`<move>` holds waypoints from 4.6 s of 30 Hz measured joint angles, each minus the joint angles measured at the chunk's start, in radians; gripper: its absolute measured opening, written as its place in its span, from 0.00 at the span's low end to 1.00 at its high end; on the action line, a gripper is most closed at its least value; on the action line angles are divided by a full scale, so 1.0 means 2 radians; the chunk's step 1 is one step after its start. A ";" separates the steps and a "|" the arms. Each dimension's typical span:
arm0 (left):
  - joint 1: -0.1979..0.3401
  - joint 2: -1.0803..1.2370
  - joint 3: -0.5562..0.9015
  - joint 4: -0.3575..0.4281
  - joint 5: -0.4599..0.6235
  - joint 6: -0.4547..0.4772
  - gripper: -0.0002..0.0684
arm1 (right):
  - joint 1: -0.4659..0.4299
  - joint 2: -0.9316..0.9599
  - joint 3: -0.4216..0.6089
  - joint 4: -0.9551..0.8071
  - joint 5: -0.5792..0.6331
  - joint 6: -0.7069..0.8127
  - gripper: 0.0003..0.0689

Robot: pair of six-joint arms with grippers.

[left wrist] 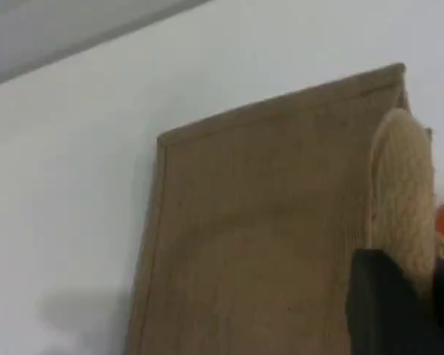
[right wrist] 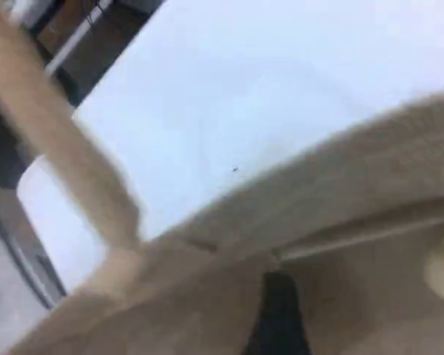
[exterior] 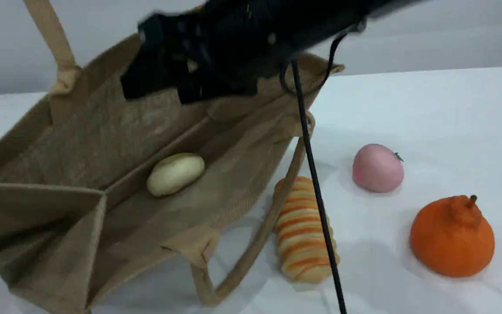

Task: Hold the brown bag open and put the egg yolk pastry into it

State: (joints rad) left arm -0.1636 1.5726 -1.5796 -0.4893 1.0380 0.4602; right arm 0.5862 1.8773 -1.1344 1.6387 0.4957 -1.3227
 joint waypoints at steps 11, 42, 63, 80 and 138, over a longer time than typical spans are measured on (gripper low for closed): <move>0.000 0.025 0.001 -0.036 -0.011 0.019 0.12 | -0.085 -0.182 0.000 -0.321 0.101 0.247 0.71; -0.050 0.109 0.221 -0.135 -0.243 0.105 0.17 | -0.109 -0.669 0.000 -0.699 0.365 0.664 0.64; -0.104 0.073 0.220 -0.111 -0.226 0.134 0.65 | -0.109 -0.681 0.000 -0.772 0.363 0.673 0.64; -0.146 -0.219 0.220 -0.074 -0.105 0.097 0.65 | -0.109 -0.842 0.201 -0.784 0.331 0.666 0.64; -0.169 -0.668 0.534 0.218 0.021 -0.230 0.65 | -0.187 -0.939 0.315 -0.796 0.285 0.668 0.64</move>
State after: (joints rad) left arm -0.5015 0.2373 -0.5121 -0.0541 1.0804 0.0000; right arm 0.2118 0.0000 -0.5038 0.0473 1.0652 0.0139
